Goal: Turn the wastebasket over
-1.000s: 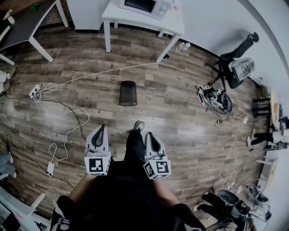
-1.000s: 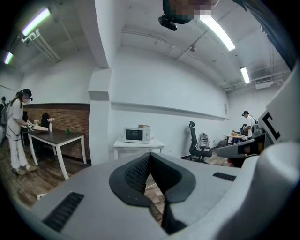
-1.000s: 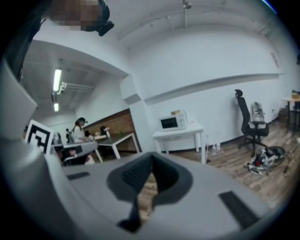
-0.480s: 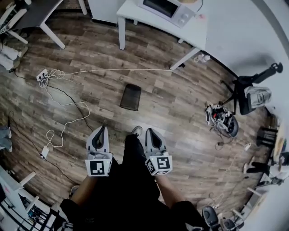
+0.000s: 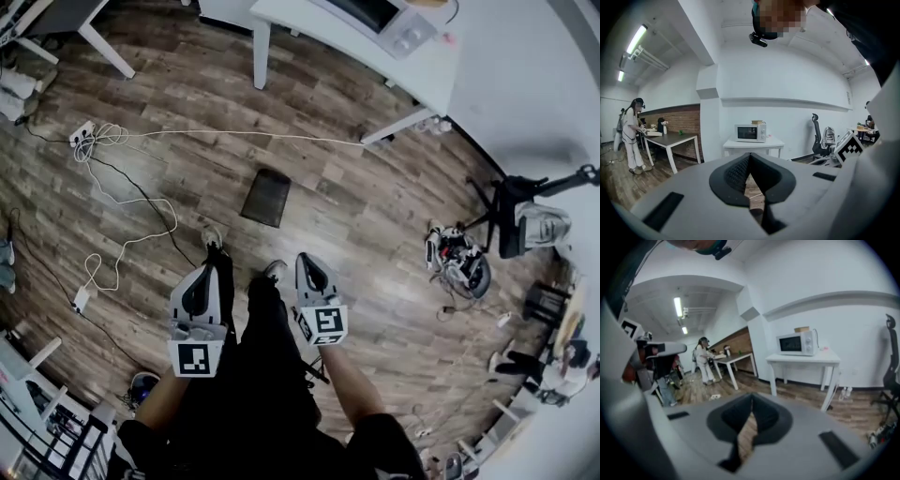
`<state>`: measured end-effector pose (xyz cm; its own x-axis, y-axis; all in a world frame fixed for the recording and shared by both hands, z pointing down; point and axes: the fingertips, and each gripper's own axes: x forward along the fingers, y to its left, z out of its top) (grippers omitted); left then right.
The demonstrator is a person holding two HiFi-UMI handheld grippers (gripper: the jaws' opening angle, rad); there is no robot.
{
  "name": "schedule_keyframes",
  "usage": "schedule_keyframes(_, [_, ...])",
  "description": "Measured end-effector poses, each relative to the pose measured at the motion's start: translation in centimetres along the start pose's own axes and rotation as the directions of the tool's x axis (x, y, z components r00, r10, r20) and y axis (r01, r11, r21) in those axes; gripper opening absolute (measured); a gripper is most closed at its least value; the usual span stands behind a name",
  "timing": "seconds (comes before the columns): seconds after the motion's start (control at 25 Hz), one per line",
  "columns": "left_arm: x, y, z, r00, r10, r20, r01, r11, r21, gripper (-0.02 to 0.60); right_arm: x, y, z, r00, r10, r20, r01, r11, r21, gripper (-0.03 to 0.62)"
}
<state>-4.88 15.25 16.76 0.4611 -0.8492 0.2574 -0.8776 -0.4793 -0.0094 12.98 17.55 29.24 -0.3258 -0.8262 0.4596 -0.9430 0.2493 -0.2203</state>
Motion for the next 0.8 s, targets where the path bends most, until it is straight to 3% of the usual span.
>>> schedule_keyframes(0.12, [2.2,0.5,-1.9,0.996,-0.074,-0.052,0.076,0.996,0.042,0.034,3.1,-0.8,-2.0,0.999,-0.012,-0.029,0.012,1.0,-0.01,0.033])
schedule_keyframes(0.24, [4.7,1.2,-2.9,0.992,-0.11,-0.061,0.109,0.994,-0.024,0.034,6.1,-1.7,-4.0,0.998,-0.019,-0.066,0.017,1.0,-0.024,0.034])
schedule_keyframes(0.4, [7.8,1.9,-3.4,0.984,-0.169,-0.055,0.169,0.986,-0.004,0.034,9.5,-3.3,-7.2,0.991,-0.045,-0.122,0.041,0.999,-0.033,0.034])
schedule_keyframes(0.6, [10.8,3.1,-5.3,0.983,-0.173,-0.066,0.171,0.985,-0.033,0.034,14.3,-4.6,-12.4,0.981,-0.049,-0.189,0.034,0.996,-0.079,0.034])
schedule_keyframes(0.8, [12.6,3.6,-7.9,0.983,-0.165,-0.08,0.16,0.985,-0.065,0.034,17.7,-5.5,-18.9,0.949,-0.037,-0.312,-0.003,0.992,-0.127,0.035])
